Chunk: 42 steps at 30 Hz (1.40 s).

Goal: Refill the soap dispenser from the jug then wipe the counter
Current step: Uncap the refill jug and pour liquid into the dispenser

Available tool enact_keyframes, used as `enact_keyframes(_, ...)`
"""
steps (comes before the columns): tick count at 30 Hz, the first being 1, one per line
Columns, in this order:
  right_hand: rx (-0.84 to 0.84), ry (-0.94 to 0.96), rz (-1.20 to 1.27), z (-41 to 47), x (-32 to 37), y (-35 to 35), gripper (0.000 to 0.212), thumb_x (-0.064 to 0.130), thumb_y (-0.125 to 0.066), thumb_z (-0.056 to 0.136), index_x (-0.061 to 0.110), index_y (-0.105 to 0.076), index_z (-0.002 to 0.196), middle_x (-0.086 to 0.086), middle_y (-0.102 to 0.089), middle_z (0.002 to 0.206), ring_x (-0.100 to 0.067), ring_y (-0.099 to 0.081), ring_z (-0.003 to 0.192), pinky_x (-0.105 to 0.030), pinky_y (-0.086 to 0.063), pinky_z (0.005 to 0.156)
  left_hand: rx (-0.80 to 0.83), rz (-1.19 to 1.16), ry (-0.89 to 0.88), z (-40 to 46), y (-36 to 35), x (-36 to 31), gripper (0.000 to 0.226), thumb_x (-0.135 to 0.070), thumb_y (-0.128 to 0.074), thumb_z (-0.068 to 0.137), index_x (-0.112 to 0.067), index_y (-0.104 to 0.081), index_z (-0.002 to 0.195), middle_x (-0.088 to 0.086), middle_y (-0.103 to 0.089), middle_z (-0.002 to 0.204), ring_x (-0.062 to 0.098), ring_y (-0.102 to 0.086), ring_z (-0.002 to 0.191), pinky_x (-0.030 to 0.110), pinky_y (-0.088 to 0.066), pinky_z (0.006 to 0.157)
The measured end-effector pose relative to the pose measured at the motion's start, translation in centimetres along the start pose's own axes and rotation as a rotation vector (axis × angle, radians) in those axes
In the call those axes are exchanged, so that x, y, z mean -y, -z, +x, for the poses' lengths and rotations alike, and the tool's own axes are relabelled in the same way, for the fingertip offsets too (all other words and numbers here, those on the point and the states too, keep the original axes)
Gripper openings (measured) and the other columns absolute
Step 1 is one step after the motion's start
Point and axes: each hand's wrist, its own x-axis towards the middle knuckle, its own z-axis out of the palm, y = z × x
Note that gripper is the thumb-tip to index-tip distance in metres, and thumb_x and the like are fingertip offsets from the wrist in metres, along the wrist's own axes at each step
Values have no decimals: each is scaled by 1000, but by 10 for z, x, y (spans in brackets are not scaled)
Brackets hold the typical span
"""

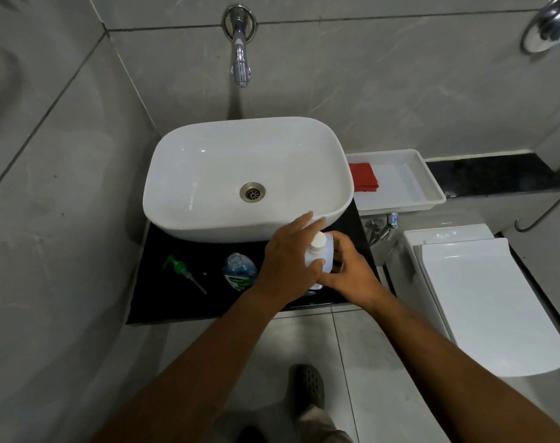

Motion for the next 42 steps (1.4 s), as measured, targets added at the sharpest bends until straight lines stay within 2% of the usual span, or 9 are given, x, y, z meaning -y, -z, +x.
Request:
enact_keyframes(3, 14, 9, -20, -1, 2, -1, 82, 30, -84, 70, 43, -33, 132, 25, -49, 124, 0, -53, 113, -5, -48, 74, -98, -8, 40, -3, -4, -5, 44, -16, -68, 82, -14, -59, 125, 10, -62, 125, 25, -56, 113, 43, -46, 102)
enact_keyframes(7, 1, 31, -74, -1, -1, -4, 81, 29, -83, 72, 47, -32, 132, 25, -49, 126, -2, -53, 114, -8, -48, 77, -290, 49, 134, 1, -9, -13, 41, -35, -75, 77, -14, -63, 110, 8, -68, 108, 23, -60, 98, 27, -40, 88)
enact_keyframes(13, -56, 9, -57, -3, -6, 1, 79, 21, -87, 66, 45, -38, 123, 25, -52, 116, 6, -54, 108, -8, -50, 72, -477, -358, 368, -5, -10, -8, 26, -31, -69, 78, -22, -62, 101, -6, -62, 100, 12, -59, 92, 27, -53, 81)
enact_keyframes(18, -109, -7, -23, -6, -10, 15, 79, 15, -88, 64, 39, -42, 123, 21, -54, 117, 15, -52, 104, -5, -48, 72, -278, -295, 511, -29, -29, 28, 31, -12, -69, 79, -17, -65, 110, 3, -66, 111, 18, -61, 102, 29, -50, 89)
enact_keyframes(22, -151, -26, -20, -8, -10, 31, 77, 14, -88, 63, 51, -44, 113, 21, -57, 115, 15, -54, 100, -5, -48, 69, -103, -151, 461, -25, -52, 37, 36, -9, -69, 79, -12, -65, 114, 8, -64, 116, 23, -60, 107, 26, -45, 90)
enact_keyframes(26, -161, -43, -7, -11, -13, 44, 76, 10, -87, 65, 36, -44, 122, 16, -57, 119, 11, -55, 103, -8, -49, 72, 2, -24, 434, -12, -74, 41, 39, -13, -70, 81, -12, -62, 119, 11, -62, 119, 29, -58, 109, 34, -46, 93)
enact_keyframes(33, -143, -68, 12, -12, -16, 54, 74, 6, -85, 67, 32, -43, 122, 19, -54, 115, 17, -53, 99, -5, -48, 69, 56, 22, 431, -8, -91, 57, 43, -10, -73, 78, -10, -63, 120, 16, -59, 120, 34, -56, 109, 40, -47, 96)
enact_keyframes(39, -97, -73, 23, -11, -17, 55, 76, 11, -85, 69, 37, -41, 125, 16, -54, 123, 4, -54, 111, -17, -53, 81, 61, -35, 426, -19, -92, 61, 59, -13, -75, 76, -10, -54, 131, 15, -50, 133, 32, -51, 120, 32, -37, 103)
enact_keyframes(42, -97, -63, 24, -12, -14, 53, 74, 13, -85, 69, 46, -43, 120, 20, -56, 121, 5, -55, 110, -14, -52, 80, 28, -106, 441, -35, -82, 58, 58, -18, -75, 77, -13, -54, 131, 10, -49, 129, 29, -56, 109, 35, -46, 97)
